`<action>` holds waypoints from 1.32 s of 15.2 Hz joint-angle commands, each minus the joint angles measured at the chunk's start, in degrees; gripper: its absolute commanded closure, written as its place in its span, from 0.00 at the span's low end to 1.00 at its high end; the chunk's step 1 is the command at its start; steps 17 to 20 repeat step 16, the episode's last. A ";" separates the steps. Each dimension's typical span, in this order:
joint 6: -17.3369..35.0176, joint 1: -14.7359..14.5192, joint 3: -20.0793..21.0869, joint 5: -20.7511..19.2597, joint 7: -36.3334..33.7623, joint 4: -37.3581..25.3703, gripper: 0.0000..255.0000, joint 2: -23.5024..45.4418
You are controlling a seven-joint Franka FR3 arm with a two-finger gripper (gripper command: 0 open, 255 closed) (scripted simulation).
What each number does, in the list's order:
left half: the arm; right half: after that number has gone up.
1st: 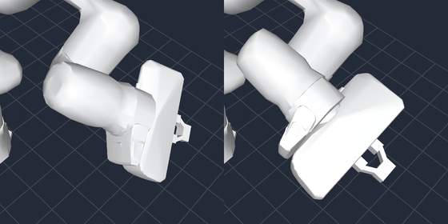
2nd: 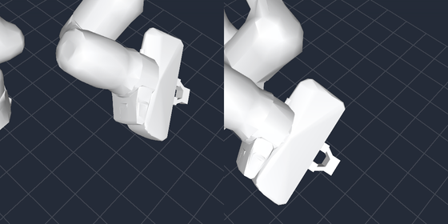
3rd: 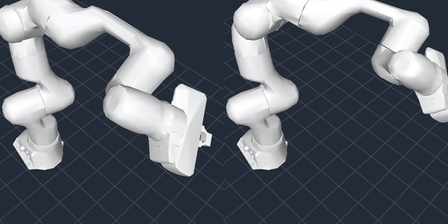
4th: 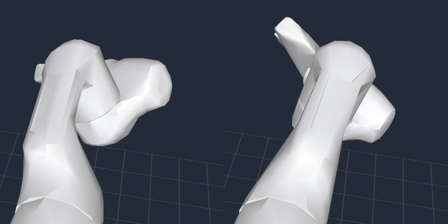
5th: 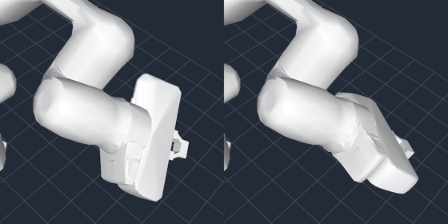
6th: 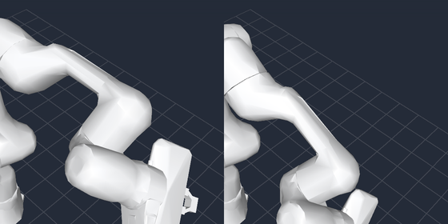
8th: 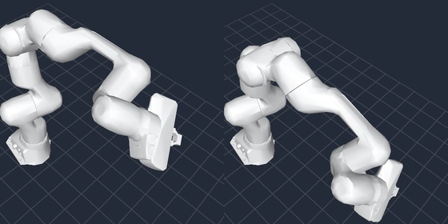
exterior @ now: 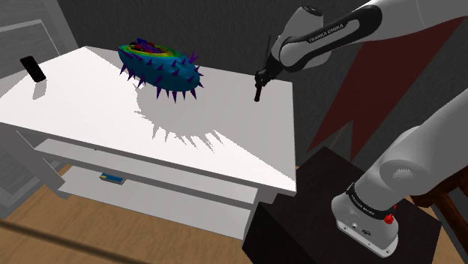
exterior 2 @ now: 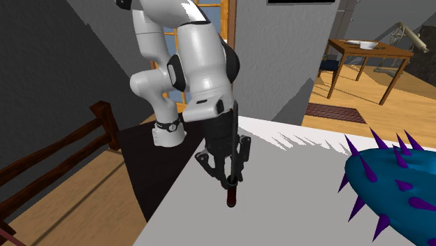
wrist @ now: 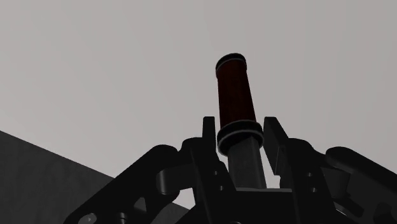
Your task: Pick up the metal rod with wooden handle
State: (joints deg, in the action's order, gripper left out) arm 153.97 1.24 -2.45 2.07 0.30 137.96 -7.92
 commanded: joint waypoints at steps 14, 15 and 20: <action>-11.74 0.23 0.21 -0.84 -0.82 -6.55 1.00 -5.17; -11.85 0.23 0.21 -0.84 -0.82 -6.62 1.00 -5.22; -11.85 0.23 0.21 -0.84 -0.82 -6.63 1.00 -5.21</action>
